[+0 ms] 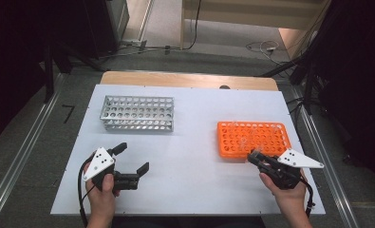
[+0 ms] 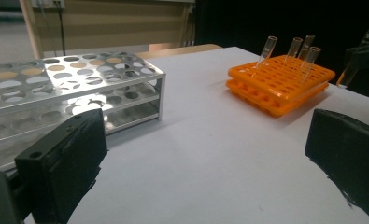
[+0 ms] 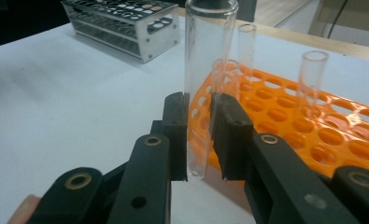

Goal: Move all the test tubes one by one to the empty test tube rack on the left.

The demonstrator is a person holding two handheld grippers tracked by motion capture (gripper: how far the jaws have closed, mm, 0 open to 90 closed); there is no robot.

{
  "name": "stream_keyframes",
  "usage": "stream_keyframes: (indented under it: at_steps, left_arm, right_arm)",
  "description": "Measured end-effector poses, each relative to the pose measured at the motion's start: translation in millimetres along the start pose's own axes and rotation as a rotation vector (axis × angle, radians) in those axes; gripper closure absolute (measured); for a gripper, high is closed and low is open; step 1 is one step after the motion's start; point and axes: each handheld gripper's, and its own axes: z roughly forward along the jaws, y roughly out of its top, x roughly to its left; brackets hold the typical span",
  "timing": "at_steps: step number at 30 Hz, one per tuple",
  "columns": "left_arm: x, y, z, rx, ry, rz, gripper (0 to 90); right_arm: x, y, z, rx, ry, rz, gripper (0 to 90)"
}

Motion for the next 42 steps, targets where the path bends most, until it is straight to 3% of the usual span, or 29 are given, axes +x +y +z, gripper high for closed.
stream_keyframes:
  at_steps: [8, 10, 15, 17, 25, 35, 42]
  left_arm:
    - [-16.1, 4.6, 8.7, 0.012, -0.037, 0.000, 0.0]
    - [-23.4, 7.7, 12.2, 0.014, -0.070, 0.010, 0.0]
    - [-35.3, 11.2, 17.9, 0.025, -0.098, 0.007, 0.0]
    - [-38.6, 12.7, 20.8, 0.038, -0.112, -0.004, 0.0]
    - [-56.9, 17.6, 33.3, 0.075, -0.150, 0.019, 1.7]
    - [-73.6, 22.2, 46.4, 0.102, -0.194, 0.014, 10.7]
    - [-86.0, 24.8, 54.3, 0.129, -0.226, -0.014, 25.9]
  right_arm:
    - [18.0, 2.6, 13.2, 0.009, 0.063, -0.021, 74.0]
    - [22.8, 3.2, 17.4, 0.013, 0.076, -0.026, 74.0]
    - [35.6, 4.7, 26.6, 0.015, 0.117, -0.051, 74.0]
    - [39.9, 5.1, 29.5, 0.015, 0.131, -0.052, 74.0]
    - [55.2, 5.5, 40.7, 0.027, 0.182, -0.061, 74.0]
    - [73.5, 4.6, 52.6, 0.054, 0.236, -0.100, 74.0]
    - [85.3, 3.0, 61.7, 0.077, 0.262, -0.125, 74.0]
